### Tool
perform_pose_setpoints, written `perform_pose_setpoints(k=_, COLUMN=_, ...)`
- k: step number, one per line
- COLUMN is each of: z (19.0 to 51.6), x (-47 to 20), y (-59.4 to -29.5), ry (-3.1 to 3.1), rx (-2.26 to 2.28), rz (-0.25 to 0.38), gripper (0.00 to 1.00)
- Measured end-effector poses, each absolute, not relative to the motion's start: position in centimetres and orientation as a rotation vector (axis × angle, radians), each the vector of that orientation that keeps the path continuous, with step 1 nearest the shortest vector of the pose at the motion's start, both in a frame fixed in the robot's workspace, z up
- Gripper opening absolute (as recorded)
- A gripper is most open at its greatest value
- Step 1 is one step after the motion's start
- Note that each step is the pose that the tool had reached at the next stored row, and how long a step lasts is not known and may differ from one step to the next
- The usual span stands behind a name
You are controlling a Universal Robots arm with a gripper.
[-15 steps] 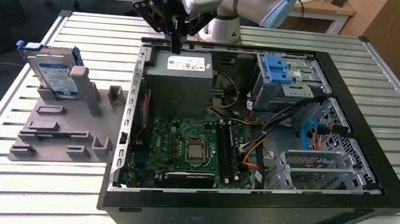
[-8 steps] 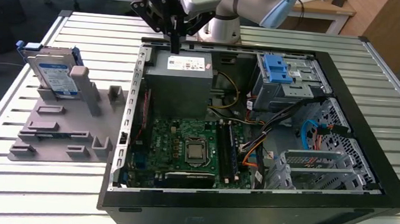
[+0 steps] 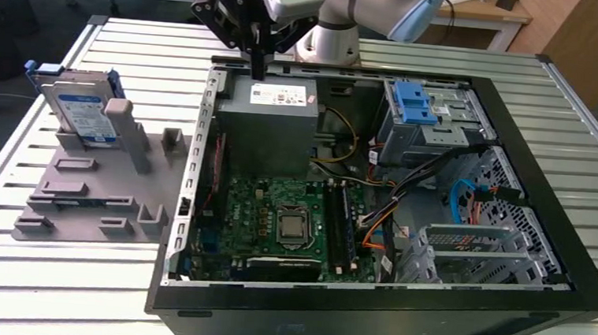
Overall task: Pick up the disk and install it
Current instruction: 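Reach for the disk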
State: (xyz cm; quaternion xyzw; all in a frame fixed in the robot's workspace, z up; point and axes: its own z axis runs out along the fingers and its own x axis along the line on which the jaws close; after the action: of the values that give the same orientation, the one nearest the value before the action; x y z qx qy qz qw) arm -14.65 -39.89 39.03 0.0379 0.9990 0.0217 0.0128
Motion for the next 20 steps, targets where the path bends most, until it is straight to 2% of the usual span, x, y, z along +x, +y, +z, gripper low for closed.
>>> perform_pose_setpoints(k=20, z=39.0, x=-15.49, y=-39.89, ry=3.113, rx=0.118, rz=0.068, gripper=0.11)
